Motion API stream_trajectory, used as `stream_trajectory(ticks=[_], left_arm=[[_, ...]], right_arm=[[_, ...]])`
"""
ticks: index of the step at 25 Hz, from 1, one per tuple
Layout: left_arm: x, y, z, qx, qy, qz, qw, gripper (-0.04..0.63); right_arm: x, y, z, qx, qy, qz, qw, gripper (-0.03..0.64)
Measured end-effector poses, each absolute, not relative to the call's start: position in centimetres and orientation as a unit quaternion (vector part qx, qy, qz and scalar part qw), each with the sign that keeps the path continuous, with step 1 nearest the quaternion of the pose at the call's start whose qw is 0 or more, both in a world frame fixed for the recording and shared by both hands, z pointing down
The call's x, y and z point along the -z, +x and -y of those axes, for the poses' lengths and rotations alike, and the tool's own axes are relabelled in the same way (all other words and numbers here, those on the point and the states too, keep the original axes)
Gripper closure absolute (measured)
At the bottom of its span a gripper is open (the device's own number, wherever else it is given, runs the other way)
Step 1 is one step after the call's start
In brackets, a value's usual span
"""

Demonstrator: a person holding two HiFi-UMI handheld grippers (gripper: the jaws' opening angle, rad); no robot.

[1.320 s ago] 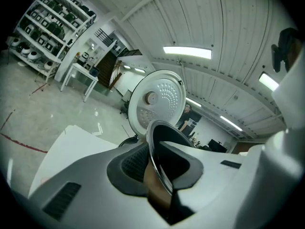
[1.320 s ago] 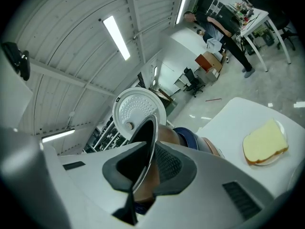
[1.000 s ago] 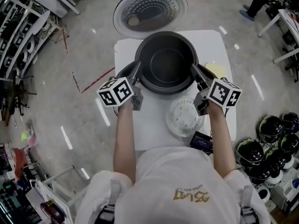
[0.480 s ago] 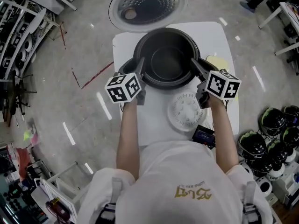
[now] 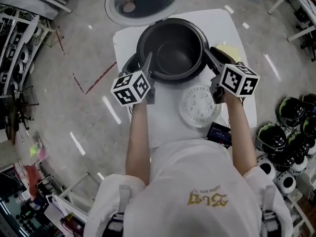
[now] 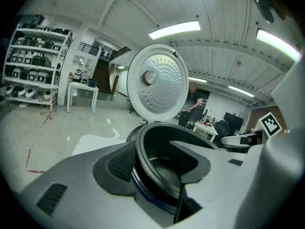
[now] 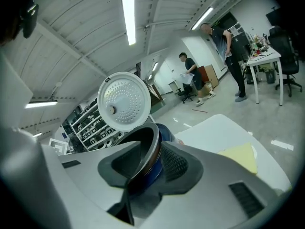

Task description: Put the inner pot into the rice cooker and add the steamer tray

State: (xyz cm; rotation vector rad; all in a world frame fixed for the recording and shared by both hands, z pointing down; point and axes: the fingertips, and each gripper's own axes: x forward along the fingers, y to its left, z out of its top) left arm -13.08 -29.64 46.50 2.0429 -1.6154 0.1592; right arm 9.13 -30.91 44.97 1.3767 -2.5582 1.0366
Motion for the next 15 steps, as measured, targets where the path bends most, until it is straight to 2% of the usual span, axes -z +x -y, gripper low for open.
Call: stream_trajectory(ticks=[15], left_arm=[[-46.2,-12.8,25.3,-0.048,0.771,0.575,0.271,0.371]], right_arm=[[-46.2,12.2,25.8,-0.350,0.495,0.795,0.015,0.474]])
